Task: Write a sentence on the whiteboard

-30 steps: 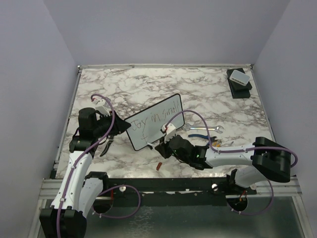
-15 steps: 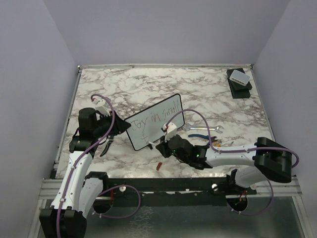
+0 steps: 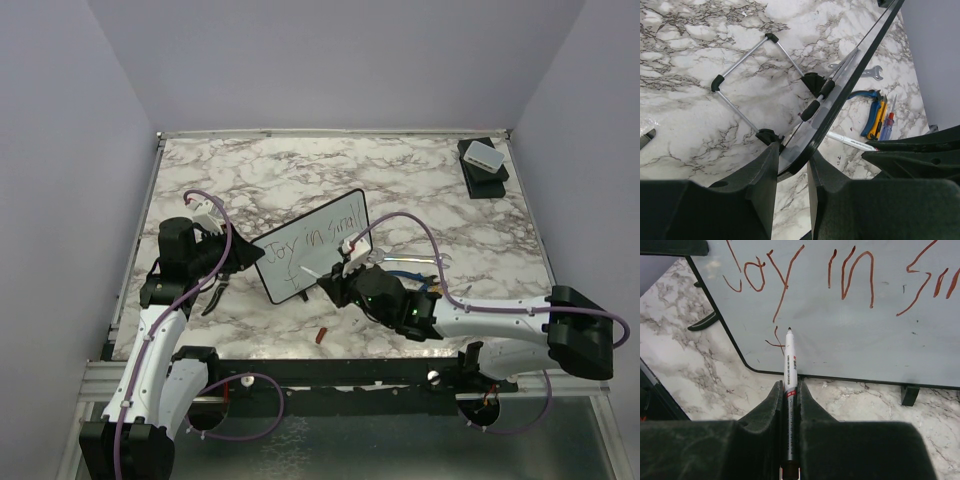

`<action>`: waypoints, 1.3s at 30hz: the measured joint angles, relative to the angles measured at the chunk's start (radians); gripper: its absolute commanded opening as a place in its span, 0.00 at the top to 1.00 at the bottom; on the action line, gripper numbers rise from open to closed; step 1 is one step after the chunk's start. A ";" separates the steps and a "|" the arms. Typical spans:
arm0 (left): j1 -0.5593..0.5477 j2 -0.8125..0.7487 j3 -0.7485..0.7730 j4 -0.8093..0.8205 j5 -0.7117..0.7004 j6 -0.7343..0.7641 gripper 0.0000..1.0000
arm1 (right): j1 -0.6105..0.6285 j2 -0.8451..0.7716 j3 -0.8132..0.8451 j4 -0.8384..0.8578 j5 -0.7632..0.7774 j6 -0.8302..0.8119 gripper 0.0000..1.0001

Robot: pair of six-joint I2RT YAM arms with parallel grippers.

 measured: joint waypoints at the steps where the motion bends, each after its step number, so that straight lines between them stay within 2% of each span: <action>1: 0.000 0.000 0.000 0.000 0.000 0.000 0.71 | 0.000 0.002 0.000 0.000 0.007 -0.010 0.99; 18: -0.001 -0.003 0.000 0.000 -0.005 0.000 0.71 | 0.000 0.060 0.019 0.041 0.061 -0.082 0.99; 39: -0.002 -0.005 -0.001 0.000 -0.006 0.000 0.71 | 0.000 0.132 0.020 -0.113 -0.012 0.060 0.99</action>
